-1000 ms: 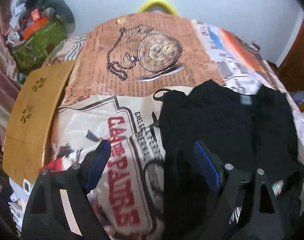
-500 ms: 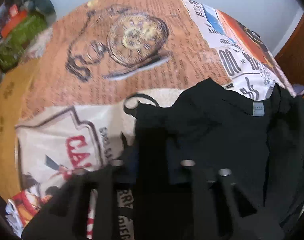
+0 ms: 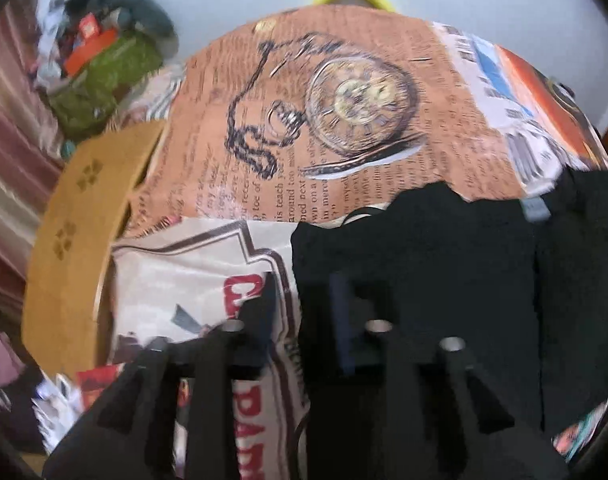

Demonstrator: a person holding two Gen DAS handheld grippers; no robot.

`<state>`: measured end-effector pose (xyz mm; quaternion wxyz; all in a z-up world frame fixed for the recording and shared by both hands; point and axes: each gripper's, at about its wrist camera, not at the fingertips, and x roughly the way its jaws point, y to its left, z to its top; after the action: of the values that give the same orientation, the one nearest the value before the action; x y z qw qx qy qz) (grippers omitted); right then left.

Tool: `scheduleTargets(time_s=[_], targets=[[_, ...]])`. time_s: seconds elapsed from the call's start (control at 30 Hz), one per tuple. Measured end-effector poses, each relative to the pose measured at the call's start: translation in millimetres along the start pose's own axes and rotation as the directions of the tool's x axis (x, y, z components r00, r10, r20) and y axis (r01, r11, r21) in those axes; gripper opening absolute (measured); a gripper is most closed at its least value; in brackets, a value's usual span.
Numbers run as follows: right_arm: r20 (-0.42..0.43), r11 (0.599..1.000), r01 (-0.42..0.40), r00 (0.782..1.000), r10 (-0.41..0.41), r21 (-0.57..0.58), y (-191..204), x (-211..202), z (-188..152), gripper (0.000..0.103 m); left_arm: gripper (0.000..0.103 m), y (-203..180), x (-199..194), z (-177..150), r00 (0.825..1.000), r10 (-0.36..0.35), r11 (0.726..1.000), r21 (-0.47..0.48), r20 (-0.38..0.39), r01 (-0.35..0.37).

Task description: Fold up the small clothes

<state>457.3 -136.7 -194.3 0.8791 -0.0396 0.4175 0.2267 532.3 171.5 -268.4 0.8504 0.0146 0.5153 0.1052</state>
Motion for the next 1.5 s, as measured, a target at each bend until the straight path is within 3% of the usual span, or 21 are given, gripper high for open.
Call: scheduleTargets(time_s=[0.07,0.13,0.23,0.4,0.53,0.6,0.63,0.67,0.77,0.8,0.87,0.9,0.93,1.1,1.3,1.4,1.43,1.5], targets=[[0.008,1.0,-0.024,1.0,0.024,-0.011,3.4,-17.3,-8.4,0.035,0.053,-8.4,-24.1,-10.7,0.999,-0.032,0.999,0.04,0.042,0.031],[0.029,0.998,-0.063,0.998,0.064,-0.019,7.7,-35.8,-18.9,0.04,0.056,-20.1,-43.8,-21.5,0.996,-0.057,0.994,0.092,0.068,0.05],[0.024,0.992,-0.121,0.992,0.122,-0.032,15.1,-55.8,-38.4,0.042,0.066,-41.8,-71.5,-40.3,0.989,-0.114,0.981,0.168,0.091,0.097],[-0.04,0.984,-0.17,0.985,0.168,-0.06,30.7,-60.7,-71.7,0.042,0.067,-68.3,-100.5,-73.6,0.968,-0.244,0.952,0.207,0.061,0.227],[-0.081,0.983,-0.137,0.989,0.127,-0.122,39.4,-49.6,-88.9,0.042,0.069,-102.4,-105.8,-96.1,0.974,-0.218,0.932,0.305,0.052,0.193],[-0.094,0.985,-0.143,0.986,0.134,-0.097,36.1,-45.0,-92.9,0.035,0.069,-120.7,-102.1,-100.2,0.98,-0.193,0.922,0.35,0.048,0.164],[-0.097,0.984,-0.155,0.984,0.147,-0.088,34.9,-44.8,-94.2,0.024,0.069,-127.3,-98.9,-99.9,0.981,-0.191,0.92,0.356,0.041,0.164],[-0.106,0.983,-0.162,0.983,0.153,-0.088,33.6,-43.5,-95.4,0.019,0.069,-132.7,-95.2,-98.5,0.982,-0.185,0.919,0.36,0.04,0.159],[-0.102,0.982,-0.145,0.986,0.133,-0.125,35.7,-47.4,-103.0,0.011,0.068,-151.6,-87.2,-96.2,0.989,-0.117,0.914,0.4,0.09,0.071],[-0.095,0.981,-0.138,0.988,0.126,-0.133,35.5,-49.6,-105.4,0.01,0.066,-157.0,-84.1,-95.5,0.99,-0.1,0.91,0.412,0.097,0.051],[-0.084,0.983,-0.141,0.988,0.132,-0.121,31.7,-55.8,-109.6,0.009,0.033,-166.2,-81.0,-95.7,0.99,-0.111,0.899,0.433,0.092,0.06],[-0.082,0.983,-0.146,0.987,0.138,-0.109,29.2,-58.1,-111.5,0.009,0.022,-169.3,-81.0,-95.8,0.989,-0.12,0.896,0.439,0.088,0.07],[-0.08,0.984,-0.149,0.987,0.142,-0.1,26.9,-59.8,-113.0,0.008,0.009,-170.4,-81.1,-95.5,0.989,-0.115,0.896,0.439,0.093,0.063],[-0.075,0.987,-0.159,0.985,0.156,-0.038,14.3,-71.5,-124.0,0.008,0.006,-165.0,-101.2,-104.0,0.975,-0.19,0.898,0.423,0.115,0.126],[-0.083,0.986,-0.16,0.984,0.157,-0.036,14.1,-87.2,-135.2,0.014,0.006,-139.5,-121.9,-119.9,0.972,-0.223,0.914,0.361,0.066,0.185],[-0.07,0.987,-0.162,0.984,0.162,0.007,5.8,-101.9,-136.0,0.034,0.012,-104.3,-136.2,-128.3,0.97,-0.237,0.938,0.271,0.055,0.214],[-0.061,0.987,-0.157,0.986,0.158,0.019,3.2,-106.8,-136.8,0.045,0.019,-92.7,-140.6,-132.1,0.971,-0.233,0.945,0.25,0.059,0.211],[-0.039,0.99,-0.139,0.989,0.14,0.039,-3.0,-120.6,-141.8,0.05,0.036,-69.8,-149.1,-141.4,0.974,-0.213,0.958,0.214,0.076,0.193]])
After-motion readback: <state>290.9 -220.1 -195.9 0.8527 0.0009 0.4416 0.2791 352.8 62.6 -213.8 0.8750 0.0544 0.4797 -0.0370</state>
